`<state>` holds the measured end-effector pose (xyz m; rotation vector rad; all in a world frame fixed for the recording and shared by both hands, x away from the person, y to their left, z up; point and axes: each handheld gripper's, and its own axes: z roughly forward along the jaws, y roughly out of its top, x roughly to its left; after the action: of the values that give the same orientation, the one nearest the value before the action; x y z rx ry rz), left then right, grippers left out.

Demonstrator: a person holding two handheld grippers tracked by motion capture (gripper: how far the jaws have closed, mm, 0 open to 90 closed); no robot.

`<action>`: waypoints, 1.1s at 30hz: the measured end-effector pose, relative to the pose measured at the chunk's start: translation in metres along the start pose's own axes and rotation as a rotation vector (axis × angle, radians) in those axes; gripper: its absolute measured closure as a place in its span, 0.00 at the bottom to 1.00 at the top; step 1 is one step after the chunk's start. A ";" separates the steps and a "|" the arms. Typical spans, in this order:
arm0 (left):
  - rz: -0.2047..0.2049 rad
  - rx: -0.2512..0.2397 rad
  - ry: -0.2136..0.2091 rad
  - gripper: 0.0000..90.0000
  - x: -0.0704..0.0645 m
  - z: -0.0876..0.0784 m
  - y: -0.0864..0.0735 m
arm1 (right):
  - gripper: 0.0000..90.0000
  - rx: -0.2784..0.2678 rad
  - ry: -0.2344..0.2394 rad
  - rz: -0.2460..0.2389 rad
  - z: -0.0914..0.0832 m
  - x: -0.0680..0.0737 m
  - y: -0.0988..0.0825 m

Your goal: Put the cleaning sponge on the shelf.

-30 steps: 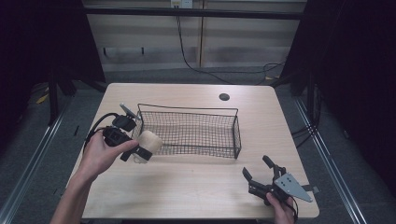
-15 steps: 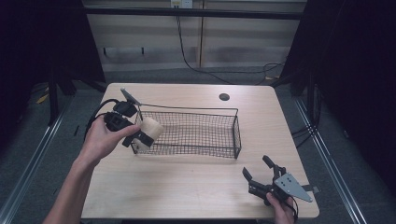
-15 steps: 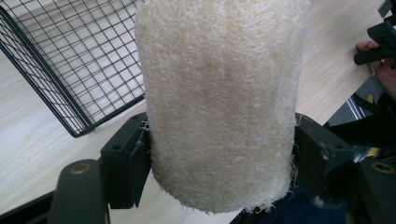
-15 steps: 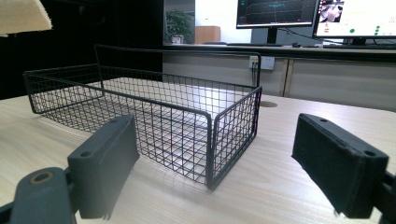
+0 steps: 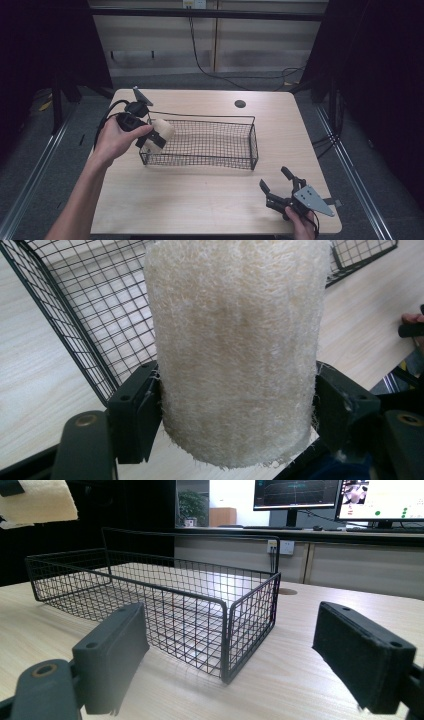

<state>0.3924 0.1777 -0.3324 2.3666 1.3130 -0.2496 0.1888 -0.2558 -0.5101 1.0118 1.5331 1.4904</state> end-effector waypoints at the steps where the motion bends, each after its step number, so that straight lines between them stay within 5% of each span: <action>1: -0.012 0.003 0.005 0.32 0.001 0.001 0.001 | 0.15 0.000 0.000 0.000 0.000 0.000 0.000; 19: -0.090 0.007 0.119 0.32 -0.004 0.026 0.025 | 0.15 -0.002 0.002 -0.001 0.000 0.000 0.000; 25: -0.172 -0.022 0.132 0.32 -0.002 0.034 0.029 | 0.15 -0.002 0.003 -0.002 0.000 0.000 0.000; 33: -0.175 0.002 0.170 0.32 0.003 0.045 0.030 | 0.15 -0.001 0.004 -0.002 0.000 0.000 0.000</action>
<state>0.4217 0.1459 -0.3656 2.3188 1.6019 -0.1018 0.1889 -0.2559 -0.5101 1.0073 1.5359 1.4929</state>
